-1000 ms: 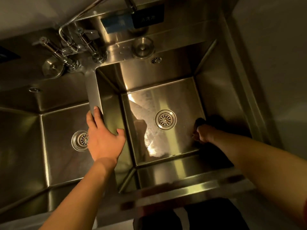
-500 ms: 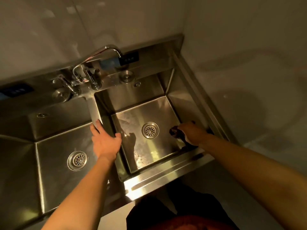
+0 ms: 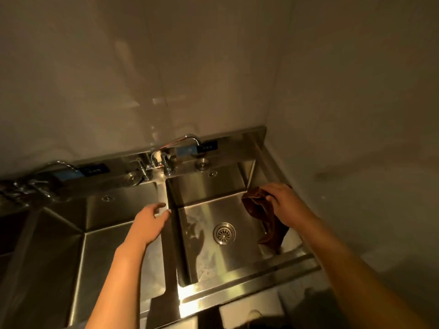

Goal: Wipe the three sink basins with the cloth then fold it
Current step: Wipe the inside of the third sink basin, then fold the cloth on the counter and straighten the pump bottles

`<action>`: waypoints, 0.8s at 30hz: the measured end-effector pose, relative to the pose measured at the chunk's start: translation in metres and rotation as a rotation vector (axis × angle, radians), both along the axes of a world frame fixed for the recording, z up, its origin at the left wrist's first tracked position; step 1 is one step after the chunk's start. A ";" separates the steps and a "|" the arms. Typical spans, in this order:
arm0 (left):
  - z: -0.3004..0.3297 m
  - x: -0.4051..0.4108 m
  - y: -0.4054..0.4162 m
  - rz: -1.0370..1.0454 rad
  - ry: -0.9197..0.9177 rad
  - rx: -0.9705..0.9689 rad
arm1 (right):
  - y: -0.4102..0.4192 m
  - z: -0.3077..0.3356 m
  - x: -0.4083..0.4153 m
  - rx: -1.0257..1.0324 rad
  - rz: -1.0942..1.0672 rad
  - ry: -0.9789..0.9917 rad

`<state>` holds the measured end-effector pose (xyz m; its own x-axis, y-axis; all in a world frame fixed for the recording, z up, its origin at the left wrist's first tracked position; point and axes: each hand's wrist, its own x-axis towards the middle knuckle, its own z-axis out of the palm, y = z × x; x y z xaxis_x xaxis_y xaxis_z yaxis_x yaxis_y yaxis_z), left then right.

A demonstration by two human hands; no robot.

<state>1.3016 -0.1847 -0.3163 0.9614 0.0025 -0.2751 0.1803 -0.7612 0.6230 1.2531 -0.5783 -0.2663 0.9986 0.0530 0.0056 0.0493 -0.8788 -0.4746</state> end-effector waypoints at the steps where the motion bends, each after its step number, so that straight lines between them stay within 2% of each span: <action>1: 0.016 -0.006 0.000 0.012 -0.080 0.004 | 0.003 0.012 0.003 0.014 0.021 -0.031; 5: 0.074 -0.025 -0.002 0.000 -0.265 0.088 | 0.019 0.051 0.023 0.035 0.123 -0.105; 12: 0.149 -0.085 0.003 0.174 -0.463 0.136 | 0.070 0.108 0.065 0.158 0.323 -0.285; 18: 0.157 -0.156 -0.006 0.291 -0.544 0.155 | 0.158 0.134 0.071 0.256 0.589 -0.313; 24: 0.145 -0.211 0.002 0.519 -0.502 0.174 | 0.254 0.141 0.023 0.331 0.861 -0.224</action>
